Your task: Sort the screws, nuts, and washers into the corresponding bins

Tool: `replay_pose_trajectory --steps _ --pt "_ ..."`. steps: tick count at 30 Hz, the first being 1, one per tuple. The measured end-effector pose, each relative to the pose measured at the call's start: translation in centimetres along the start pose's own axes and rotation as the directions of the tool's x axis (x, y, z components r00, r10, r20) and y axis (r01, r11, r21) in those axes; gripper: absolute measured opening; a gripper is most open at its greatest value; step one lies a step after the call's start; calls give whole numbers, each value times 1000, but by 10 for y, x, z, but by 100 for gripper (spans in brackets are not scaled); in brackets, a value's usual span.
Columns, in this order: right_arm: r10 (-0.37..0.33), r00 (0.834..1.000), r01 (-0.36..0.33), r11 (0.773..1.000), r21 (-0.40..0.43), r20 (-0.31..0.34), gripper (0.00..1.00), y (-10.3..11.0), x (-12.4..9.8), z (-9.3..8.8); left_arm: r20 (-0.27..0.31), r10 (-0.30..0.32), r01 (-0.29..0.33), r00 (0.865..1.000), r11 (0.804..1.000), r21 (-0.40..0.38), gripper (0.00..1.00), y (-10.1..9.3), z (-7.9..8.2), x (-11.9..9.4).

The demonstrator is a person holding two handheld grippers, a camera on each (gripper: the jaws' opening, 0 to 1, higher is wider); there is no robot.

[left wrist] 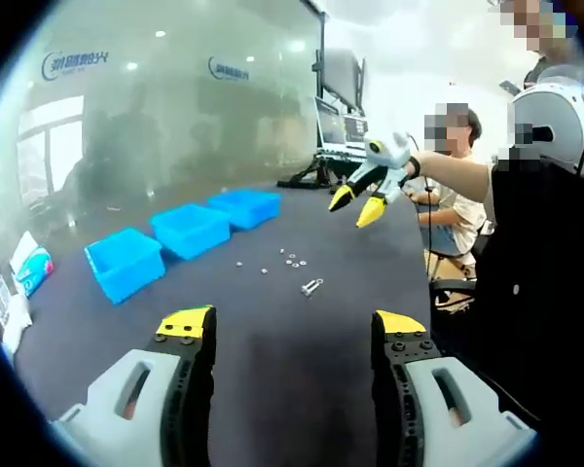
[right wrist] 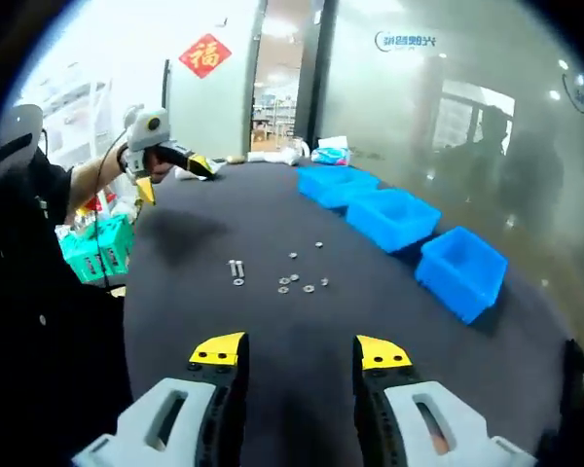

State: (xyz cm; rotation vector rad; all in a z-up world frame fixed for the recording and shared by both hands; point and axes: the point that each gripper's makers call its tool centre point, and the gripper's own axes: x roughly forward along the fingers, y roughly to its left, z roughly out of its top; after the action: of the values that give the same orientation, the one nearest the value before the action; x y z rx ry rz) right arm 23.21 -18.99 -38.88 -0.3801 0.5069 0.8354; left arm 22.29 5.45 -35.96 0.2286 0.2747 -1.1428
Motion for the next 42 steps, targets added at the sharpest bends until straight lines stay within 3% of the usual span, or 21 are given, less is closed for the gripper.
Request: replay_pose_trajectory --steps 17,23,28,42 --pt "92 989 -104 990 -98 -118 37 23 -5 -6 -32 -38 38 999 999 19 63 -7 -4 1" --pt "142 981 -159 978 -133 -132 36 41 7 0 -37 -50 51 998 998 21 63 -12 -5 0" --pt "141 980 -165 971 -171 -144 31 39 18 6 -41 -49 50 998 999 16 63 -11 -7 -2" --pt "185 966 -217 960 -179 -180 25 51 58 33 -29 -28 28 999 1000 -3 63 -7 -12 -5"
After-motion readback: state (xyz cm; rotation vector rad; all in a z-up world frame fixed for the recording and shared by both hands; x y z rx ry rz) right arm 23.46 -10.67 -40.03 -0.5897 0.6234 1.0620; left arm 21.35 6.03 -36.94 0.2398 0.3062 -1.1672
